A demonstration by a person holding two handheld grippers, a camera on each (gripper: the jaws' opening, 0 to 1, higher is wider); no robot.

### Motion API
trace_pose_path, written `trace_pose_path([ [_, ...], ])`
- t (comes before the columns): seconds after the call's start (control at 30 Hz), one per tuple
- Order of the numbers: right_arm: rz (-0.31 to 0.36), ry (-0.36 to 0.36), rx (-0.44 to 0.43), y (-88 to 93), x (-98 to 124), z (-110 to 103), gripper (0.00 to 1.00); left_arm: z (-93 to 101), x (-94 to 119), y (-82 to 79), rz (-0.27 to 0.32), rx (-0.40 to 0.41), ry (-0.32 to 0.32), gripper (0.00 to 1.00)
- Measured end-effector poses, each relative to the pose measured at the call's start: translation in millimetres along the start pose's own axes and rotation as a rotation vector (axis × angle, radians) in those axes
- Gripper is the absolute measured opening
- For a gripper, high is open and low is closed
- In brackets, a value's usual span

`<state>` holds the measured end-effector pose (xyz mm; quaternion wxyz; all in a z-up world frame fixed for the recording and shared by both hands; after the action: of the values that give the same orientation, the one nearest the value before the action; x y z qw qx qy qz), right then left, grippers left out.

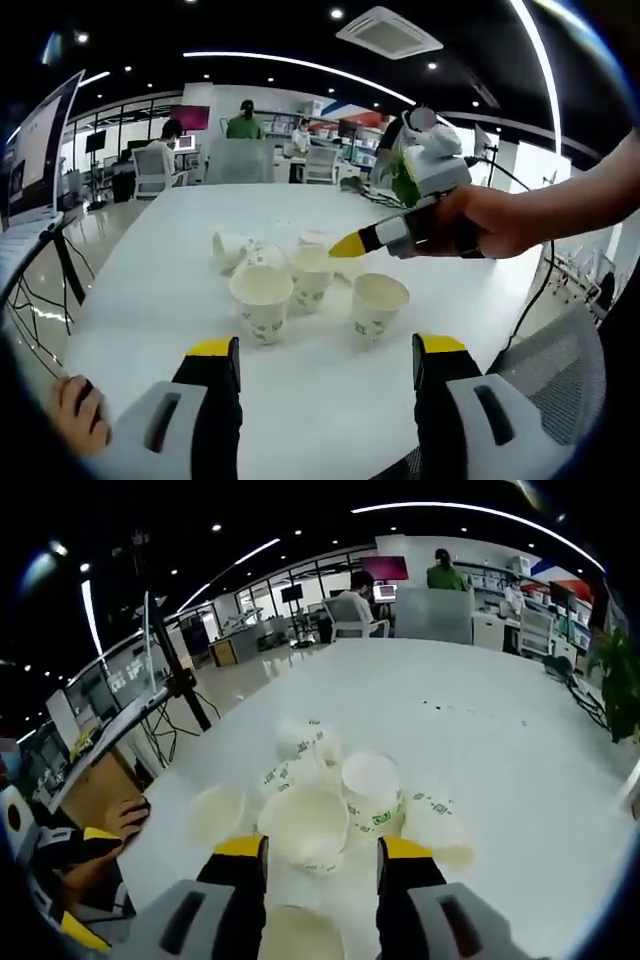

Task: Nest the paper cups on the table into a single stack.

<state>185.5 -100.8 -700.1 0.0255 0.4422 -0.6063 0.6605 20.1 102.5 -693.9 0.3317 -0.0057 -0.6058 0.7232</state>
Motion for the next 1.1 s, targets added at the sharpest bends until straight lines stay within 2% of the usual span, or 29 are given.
trace_pose_path([
  [0.13,-0.031,0.009,-0.026,0.5,-5,-2,0.39,0.6,0,-0.6,0.001,0.002,0.001,0.69],
  [0.23,-0.064,0.017,-0.053,-3.3,-18,4,0.36,1.4,0,-0.7,-0.002,0.0,0.003,0.69],
  [0.33,-0.099,0.023,-0.07,-1.0,-19,5,0.32,1.9,0,-0.5,-0.005,0.001,0.004,0.69],
  [0.43,-0.124,0.025,-0.09,-0.2,-23,8,0.25,1.3,0,0.1,-0.006,0.005,0.004,0.68],
  [0.5,-0.141,0.03,-0.104,1.0,-30,14,0.16,1.1,0,0.6,-0.008,0.006,0.003,0.68],
  [0.6,-0.149,0.025,-0.128,1.1,-31,14,0.1,1.2,0,0.6,-0.01,0.005,0.006,0.68],
  [0.83,-0.158,0.022,-0.113,2.6,-33,15,0.02,1.5,-1,0.9,-0.016,0.004,0.009,0.67],
  [1.1,-0.156,0.009,-0.095,1.9,-35,16,0.0,3.2,-1,1.2,-0.025,0.002,0.014,0.66],
])
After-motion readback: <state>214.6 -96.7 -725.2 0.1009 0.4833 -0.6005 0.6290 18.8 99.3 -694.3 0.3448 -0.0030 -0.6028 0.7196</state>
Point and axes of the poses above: the point that each gripper's makers call its tool centre point, and the gripper's own axes: x roughly backward along the fingers, z roughly to its right, y roughly out of its underside, the point moved 10 cm from there along x, roughly backward along the fingers, and after that the axes turned 6 degrees about x, right-handed, at the moved point
